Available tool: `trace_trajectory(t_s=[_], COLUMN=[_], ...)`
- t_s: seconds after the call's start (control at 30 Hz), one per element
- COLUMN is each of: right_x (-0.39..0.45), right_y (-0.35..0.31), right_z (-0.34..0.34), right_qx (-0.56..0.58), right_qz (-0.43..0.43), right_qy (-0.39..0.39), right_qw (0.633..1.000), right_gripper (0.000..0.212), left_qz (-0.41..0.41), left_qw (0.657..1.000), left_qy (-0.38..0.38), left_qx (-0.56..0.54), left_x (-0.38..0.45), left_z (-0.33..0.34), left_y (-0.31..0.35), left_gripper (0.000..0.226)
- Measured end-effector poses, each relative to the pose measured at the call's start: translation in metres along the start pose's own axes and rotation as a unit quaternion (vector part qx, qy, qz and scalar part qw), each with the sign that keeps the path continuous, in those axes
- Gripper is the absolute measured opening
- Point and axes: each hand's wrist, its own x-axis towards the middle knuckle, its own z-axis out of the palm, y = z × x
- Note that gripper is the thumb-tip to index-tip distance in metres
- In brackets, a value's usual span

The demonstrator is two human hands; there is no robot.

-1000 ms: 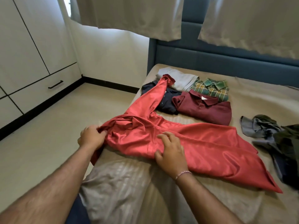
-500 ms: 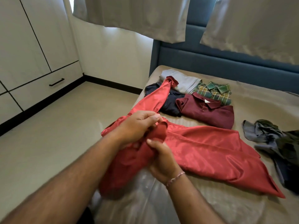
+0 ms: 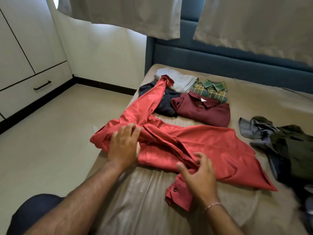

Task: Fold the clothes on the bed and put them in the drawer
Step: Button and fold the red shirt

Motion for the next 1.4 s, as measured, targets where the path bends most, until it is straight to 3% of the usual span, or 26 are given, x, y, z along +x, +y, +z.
trace_trajectory(t_s=[0.07, 0.13, 0.27, 0.4, 0.47, 0.57, 0.63, 0.73, 0.87, 0.93, 1.07, 1.17, 1.27, 1.3, 1.4], right_x=[-0.007, 0.003, 0.043, 0.083, 0.106, 0.137, 0.140, 0.123, 0.097, 0.094, 0.099, 0.114, 0.136, 0.140, 0.135], right_y=[0.006, 0.021, 0.038, 0.042, 0.045, 0.067, 0.079, 0.092, 0.111, 0.121, 0.113, 0.105, 0.100, 0.102, 0.097], right_z=[0.013, 0.010, -0.042, -0.127, -0.154, -0.162, -0.156, -0.146, -0.140, -0.143, -0.156, -0.164, -0.169, -0.169, -0.163], right_qx=[-0.087, -0.093, 0.014, 0.198, 0.230, 0.046, -0.084, -0.135, -0.025, -0.056, -0.071, 0.062, 0.191, 0.168, -0.099], right_qz=[-0.003, -0.007, 0.059, 0.094, 0.109, 0.125, 0.130, 0.122, 0.178, 0.184, 0.196, 0.164, 0.201, 0.209, 0.130], right_qy=[-0.072, -0.092, -0.175, -0.272, -0.236, -0.135, -0.104, -0.053, -0.126, -0.131, -0.112, -0.052, 0.040, 0.062, 0.144], right_qw=[0.994, 0.991, 0.983, 0.937, 0.938, 0.982, 0.982, 0.982, 0.976, 0.973, 0.972, 0.983, 0.960, 0.961, 0.976], right_gripper=[0.086, 0.074, 0.038, 0.045, 0.042, 0.030, 0.043, 0.055, 0.058, 0.062, 0.029, 0.028, 0.031, 0.032, 0.029], left_qz=[-0.010, -0.014, -0.018, -0.009, -0.012, 0.029, 0.060, 0.054, 0.052, 0.051, 0.040, 0.041, 0.062, 0.070, 0.099], left_qw=[0.998, 0.995, 0.991, 0.995, 0.997, 1.000, 0.997, 0.995, 0.994, 0.995, 0.997, 0.997, 0.995, 0.994, 0.990], left_qy=[-0.012, -0.020, -0.014, 0.044, 0.052, 0.008, -0.030, -0.067, -0.068, -0.066, -0.058, -0.056, -0.063, -0.068, -0.068], left_qx=[0.064, 0.095, 0.130, 0.088, 0.051, 0.009, 0.026, 0.052, 0.063, 0.057, 0.039, 0.034, 0.046, 0.053, 0.074], left_x=[0.007, 0.011, 0.018, 0.022, 0.024, 0.020, 0.017, 0.018, 0.017, 0.014, 0.012, 0.011, 0.009, 0.008, 0.003], left_z=[0.002, 0.002, -0.005, -0.013, -0.017, -0.016, -0.013, -0.012, -0.012, -0.012, -0.014, -0.014, -0.012, -0.012, -0.014], left_y=[-0.003, -0.011, -0.033, -0.040, -0.041, -0.040, -0.037, -0.032, -0.041, -0.045, -0.048, -0.050, -0.054, -0.054, -0.050], left_gripper=[0.057, 0.039, 0.018, 0.009, 0.014, 0.025, 0.038, 0.031, 0.025, 0.023, 0.021, 0.023, 0.025, 0.027, 0.037])
